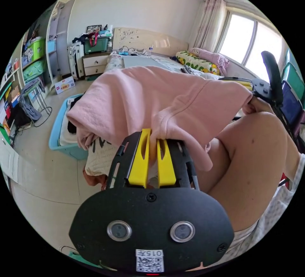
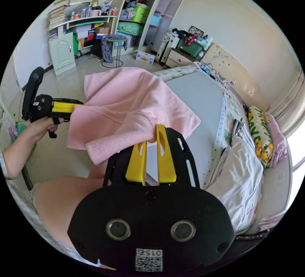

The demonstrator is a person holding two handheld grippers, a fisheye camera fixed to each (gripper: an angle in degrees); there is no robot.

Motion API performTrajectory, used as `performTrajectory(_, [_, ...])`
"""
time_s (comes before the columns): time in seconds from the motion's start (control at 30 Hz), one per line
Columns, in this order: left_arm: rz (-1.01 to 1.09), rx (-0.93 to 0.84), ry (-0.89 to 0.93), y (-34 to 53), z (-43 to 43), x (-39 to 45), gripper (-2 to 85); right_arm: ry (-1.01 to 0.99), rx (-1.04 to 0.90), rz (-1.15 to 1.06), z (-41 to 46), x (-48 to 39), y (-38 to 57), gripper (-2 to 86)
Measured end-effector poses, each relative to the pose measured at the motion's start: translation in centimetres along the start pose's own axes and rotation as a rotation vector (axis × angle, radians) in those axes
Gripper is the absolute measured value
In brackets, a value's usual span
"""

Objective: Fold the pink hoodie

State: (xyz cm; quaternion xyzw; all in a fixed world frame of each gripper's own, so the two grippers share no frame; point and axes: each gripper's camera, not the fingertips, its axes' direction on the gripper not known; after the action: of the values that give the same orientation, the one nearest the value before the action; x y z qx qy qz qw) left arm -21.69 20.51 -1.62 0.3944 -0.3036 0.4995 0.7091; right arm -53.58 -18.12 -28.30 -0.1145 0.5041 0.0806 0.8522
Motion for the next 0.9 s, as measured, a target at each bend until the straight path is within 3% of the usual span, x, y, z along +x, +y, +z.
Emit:
performTrajectory(0.33, [0.154,-0.203,-0.054,-3.1,5.0,1.9,0.1,0.194,-0.175,-0.187,2.4,-3.9,-9.8,5.0])
performTrajectory(0.67, [0.185,-0.302,0.039,-4.5,5.9,1.9,-0.3,0.728,-0.571,-0.984,-2.1,-11.3,-22.5,4.5])
performTrajectory(0.77, [0.156,-0.203,-0.001,-5.6,2.0,1.8,-0.4,0.906,-0.507,-1.140,-4.4,-15.1,-25.5,4.4])
performTrajectory(0.9, [0.190,-0.072,-0.025,-5.9,-2.9,1.3,-0.4,0.952,-0.459,-1.097,-6.7,-14.5,-29.4,4.4])
